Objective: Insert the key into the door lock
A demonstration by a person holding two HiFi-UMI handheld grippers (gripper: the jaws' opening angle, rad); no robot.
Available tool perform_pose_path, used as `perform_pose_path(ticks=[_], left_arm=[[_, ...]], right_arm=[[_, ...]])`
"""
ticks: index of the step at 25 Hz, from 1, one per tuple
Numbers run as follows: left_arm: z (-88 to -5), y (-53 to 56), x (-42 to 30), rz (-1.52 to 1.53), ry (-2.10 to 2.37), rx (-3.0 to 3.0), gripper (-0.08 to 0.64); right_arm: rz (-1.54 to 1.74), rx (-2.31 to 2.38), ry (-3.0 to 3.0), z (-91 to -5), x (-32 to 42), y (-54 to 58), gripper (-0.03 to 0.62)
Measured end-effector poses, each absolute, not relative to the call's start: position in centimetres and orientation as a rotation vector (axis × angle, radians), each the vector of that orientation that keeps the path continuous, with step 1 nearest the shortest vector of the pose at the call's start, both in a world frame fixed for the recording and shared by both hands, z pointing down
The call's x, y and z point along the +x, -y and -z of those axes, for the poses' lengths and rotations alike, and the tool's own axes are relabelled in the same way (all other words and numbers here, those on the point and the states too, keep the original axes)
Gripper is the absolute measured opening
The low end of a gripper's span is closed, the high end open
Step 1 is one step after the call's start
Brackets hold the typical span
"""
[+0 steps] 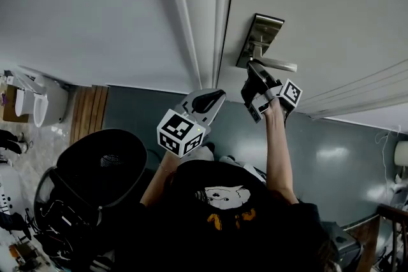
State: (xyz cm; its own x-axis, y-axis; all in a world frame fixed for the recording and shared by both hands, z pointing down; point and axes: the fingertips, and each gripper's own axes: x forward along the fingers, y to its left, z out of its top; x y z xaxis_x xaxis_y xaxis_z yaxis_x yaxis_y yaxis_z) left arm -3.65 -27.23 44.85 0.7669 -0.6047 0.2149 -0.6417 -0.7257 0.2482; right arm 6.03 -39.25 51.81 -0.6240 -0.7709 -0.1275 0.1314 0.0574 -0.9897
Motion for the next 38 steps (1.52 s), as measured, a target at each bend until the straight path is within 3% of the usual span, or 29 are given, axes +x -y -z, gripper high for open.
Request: perform_pose_path(ticks=[17, 38], left_arm=[[-43.1, 23.6, -1.5, -0.199, 0.92, 2.688, 0.02], [-44.9, 15.6, 6.0, -0.292, 0.872, 2.677, 0.02]], right_arm=[[1.603, -0.797, -1.833, -49.2, 6.9, 31.2, 0.043], [1.53, -1.017, -2.037, -49.3, 13.0, 17.5, 0.041]])
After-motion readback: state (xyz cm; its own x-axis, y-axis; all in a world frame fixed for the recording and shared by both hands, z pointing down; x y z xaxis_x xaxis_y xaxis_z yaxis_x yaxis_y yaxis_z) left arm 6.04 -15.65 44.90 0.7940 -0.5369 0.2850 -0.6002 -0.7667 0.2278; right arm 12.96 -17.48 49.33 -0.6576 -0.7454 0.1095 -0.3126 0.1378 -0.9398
